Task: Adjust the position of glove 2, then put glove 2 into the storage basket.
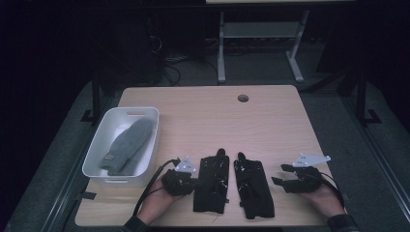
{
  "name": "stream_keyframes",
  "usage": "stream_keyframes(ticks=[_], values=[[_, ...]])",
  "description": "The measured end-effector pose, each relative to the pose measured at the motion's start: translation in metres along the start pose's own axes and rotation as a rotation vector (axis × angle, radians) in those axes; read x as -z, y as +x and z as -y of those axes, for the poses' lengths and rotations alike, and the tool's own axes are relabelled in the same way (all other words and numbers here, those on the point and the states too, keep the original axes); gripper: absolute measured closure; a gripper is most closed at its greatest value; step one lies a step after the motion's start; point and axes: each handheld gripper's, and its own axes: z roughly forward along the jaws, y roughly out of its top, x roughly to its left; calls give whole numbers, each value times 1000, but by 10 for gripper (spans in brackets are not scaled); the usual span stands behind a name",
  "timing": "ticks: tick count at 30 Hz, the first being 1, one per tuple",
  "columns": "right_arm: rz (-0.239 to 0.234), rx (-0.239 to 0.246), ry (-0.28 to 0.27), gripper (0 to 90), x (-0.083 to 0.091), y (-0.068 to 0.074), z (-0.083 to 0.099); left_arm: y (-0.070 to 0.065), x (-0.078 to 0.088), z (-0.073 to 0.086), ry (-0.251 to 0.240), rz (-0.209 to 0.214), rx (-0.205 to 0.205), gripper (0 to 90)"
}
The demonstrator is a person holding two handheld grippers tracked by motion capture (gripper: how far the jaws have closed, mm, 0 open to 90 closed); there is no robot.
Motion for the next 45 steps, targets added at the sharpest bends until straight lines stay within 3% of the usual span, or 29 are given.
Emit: stream_keyframes(ticks=[2,3,5,7,10,14,15,17,21,25,30,37,45], values=[[-15,-5,-4,394,0,2,-2,6,-1,-3,-12,-8,35,712],[-21,-2,-8,420,0,2,-3,9,-2,-4,-14,-13,34,678],[-42,2,-10,519,0,5,-6,15,-4,-7,-25,-18,55,610],[-56,16,-10,632,0,7,-9,19,-6,-9,-45,-10,85,582],[-85,29,-8,784,-1,12,-13,23,-10,-10,-38,-1,97,566],[-112,66,22,873,-5,21,-18,20,-17,-8,-30,7,114,536],[-118,61,31,879,-6,24,-19,20,-17,-8,-15,4,98,536],[-126,76,38,881,-8,27,-21,17,-20,-7,-15,-3,106,526],[-148,95,57,891,-14,31,-22,12,-21,-7,2,-25,55,539],[-149,115,100,891,-21,34,-19,8,-20,-7,22,-36,32,702],[-148,117,117,892,-23,36,-18,9,-18,-7,34,-25,42,851],[-143,112,118,895,-24,36,-18,5,-18,-7,19,-50,84,870],[-137,112,125,895,-26,40,-20,12,-13,-6,-11,-62,133,873]])
